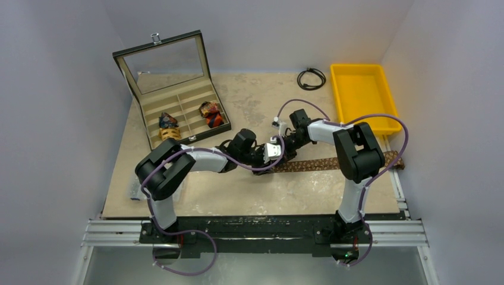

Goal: Roll the ties
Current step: Roll the tie at the center of the board.

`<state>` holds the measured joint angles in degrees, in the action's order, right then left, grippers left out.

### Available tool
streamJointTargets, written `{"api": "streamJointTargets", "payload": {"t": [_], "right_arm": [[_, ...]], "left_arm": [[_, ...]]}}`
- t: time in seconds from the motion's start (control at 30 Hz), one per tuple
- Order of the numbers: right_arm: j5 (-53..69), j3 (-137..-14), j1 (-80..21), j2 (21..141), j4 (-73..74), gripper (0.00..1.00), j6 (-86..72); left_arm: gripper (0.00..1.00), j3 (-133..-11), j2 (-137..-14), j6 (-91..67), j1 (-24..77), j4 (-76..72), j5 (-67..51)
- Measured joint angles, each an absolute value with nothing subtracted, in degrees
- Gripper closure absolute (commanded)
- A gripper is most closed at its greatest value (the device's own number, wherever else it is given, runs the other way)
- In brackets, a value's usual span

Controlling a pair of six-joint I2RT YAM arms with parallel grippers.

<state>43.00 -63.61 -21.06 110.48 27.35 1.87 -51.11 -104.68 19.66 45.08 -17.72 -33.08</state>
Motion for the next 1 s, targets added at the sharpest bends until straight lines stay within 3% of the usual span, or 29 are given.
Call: {"api": "streamJointTargets", "payload": {"t": [0.13, 0.27, 0.5, 0.7, 0.87, 0.93, 1.0], "right_arm": [[43.0, -63.6, -21.1, 110.2, 27.5, 0.98, 1.9], [42.8, -63.6, -21.1, 109.6, 28.0, 0.83, 2.0], [43.2, -63.7, -21.0, 105.4, 31.6, 0.68, 2.9], [46.0, -64.1, -21.1, 104.3, 32.3, 0.64, 2.4], [46.7, -64.1, -21.1, 106.9, 32.1, 0.66, 1.8], [46.9, -64.1, -21.1, 108.0, 31.9, 0.74, 1.6], [47.3, -64.1, -21.0, 108.8, 31.6, 0.89, 1.4]], "left_arm": [[0.65, -49.7, -104.7, 19.8, 45.1, -17.9, -31.3], [0.66, -49.6, -104.7, 20.1, 45.0, -18.0, -30.5], [0.66, -49.5, -104.7, 20.1, 45.0, -17.9, -29.5], [0.66, -49.5, -104.7, 20.1, 45.0, -17.8, -29.5], [0.65, -49.9, -104.7, 20.1, 45.0, -16.9, -29.5], [0.65, -50.0, -104.7, 20.1, 45.0, -16.5, -29.5], [0.64, -50.3, -104.7, 20.1, 45.0, -16.0, -29.6]]}}
